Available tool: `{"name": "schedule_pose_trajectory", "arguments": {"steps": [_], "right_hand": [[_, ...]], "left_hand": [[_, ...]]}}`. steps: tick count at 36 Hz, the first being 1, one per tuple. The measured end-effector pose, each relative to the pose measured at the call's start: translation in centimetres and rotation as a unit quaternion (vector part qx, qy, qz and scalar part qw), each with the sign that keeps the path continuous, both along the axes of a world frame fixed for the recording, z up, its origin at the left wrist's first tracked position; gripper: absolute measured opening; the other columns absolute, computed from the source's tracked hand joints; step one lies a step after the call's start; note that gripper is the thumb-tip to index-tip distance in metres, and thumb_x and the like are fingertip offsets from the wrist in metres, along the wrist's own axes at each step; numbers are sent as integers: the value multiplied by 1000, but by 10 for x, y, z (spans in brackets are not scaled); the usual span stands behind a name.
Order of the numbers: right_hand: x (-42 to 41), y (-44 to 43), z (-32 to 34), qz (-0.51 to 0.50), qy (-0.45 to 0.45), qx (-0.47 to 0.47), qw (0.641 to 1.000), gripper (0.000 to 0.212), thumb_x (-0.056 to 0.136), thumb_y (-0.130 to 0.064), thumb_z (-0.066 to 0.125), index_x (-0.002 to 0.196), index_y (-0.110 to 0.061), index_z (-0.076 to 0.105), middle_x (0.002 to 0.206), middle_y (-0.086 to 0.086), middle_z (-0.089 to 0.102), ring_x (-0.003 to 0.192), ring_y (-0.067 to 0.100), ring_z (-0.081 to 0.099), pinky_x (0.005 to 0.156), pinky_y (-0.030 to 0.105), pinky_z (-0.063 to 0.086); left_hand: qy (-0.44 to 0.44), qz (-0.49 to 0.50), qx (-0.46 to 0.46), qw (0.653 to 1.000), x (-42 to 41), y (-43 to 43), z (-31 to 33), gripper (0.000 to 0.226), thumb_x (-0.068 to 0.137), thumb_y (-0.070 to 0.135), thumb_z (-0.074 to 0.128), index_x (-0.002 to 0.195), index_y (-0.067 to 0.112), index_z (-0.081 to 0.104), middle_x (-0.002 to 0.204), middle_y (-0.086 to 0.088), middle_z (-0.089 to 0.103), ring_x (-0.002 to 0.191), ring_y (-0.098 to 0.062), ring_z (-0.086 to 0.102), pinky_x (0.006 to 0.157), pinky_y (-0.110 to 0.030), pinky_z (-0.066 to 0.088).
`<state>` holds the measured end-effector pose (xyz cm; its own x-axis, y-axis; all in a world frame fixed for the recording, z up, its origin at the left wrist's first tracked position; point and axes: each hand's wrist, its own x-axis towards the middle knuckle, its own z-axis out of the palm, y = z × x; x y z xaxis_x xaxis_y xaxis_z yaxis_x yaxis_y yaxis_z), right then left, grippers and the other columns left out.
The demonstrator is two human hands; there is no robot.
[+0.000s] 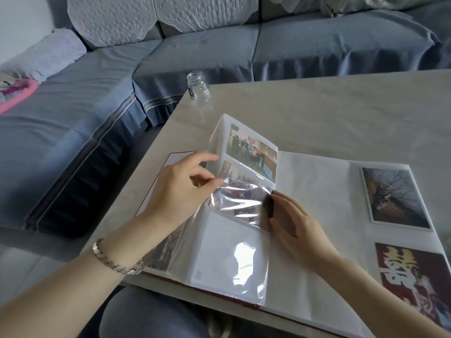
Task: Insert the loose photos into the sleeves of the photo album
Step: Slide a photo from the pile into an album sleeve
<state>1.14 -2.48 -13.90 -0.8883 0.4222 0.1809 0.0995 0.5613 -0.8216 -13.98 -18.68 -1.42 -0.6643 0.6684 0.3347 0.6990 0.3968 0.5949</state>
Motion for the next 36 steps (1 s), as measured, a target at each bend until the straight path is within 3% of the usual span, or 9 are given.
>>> {"name": "schedule_pose_trajectory", "arguments": {"steps": [3,7,11,20,25,30,33,36], "right_hand": [[0,0,-1,1,0,2,1000,48,89,-17,60,135,-19,47,137,-16,41,120,-4,40,100,0,22],[1,0,-2,6,3,9,1000,48,89,-19,60,135,-19,47,138,-17,40,122,-2,41,103,8,26],[1,0,-3,9,9,17,1000,47,89,-18,60,135,-17,48,137,-18,39,123,-1,41,102,3,23],[1,0,-4,9,7,20,1000,46,90,-19,58,135,-15,49,137,-17,38,123,0,41,102,1,22],[0,-2,-4,6,13,24,1000,50,86,-30,51,133,-14,51,137,-15,41,120,-4,40,101,1,23],[0,-2,-4,6,9,26,1000,50,85,-29,51,133,-13,51,137,-15,41,121,-2,41,101,2,23],[0,-2,-4,9,6,26,1000,50,85,-29,51,133,-13,51,138,-14,42,122,0,43,102,3,24],[0,-2,-2,13,8,26,1000,50,86,-30,51,133,-13,51,137,-14,41,121,-4,40,101,2,23]], "left_hand": [[-52,17,4,998,-3,1,-2,30,75,18,77,96,32,61,69,23,68,67,-2,64,69,-14,50],[-114,47,39,992,-6,-1,-8,33,76,12,76,92,35,59,70,12,71,64,-9,64,69,-22,52],[-76,49,42,995,-3,-4,-9,35,76,8,75,101,28,60,70,14,70,62,1,60,65,-8,45],[14,37,32,999,3,-4,-9,40,77,9,75,115,14,64,84,18,66,71,7,63,68,-5,46],[-9,44,35,998,2,-3,-6,35,77,8,75,110,14,64,76,24,64,69,5,63,65,-5,46],[-11,36,18,999,0,-3,-7,36,77,11,75,110,19,63,71,17,69,69,-2,64,68,-14,50],[-43,41,9,998,-1,-3,-6,34,78,11,74,104,28,60,74,18,70,67,-1,63,67,-13,49],[-85,68,6,994,-4,-1,-5,27,78,9,74,98,22,63,70,12,70,62,0,61,63,-11,47]]}}
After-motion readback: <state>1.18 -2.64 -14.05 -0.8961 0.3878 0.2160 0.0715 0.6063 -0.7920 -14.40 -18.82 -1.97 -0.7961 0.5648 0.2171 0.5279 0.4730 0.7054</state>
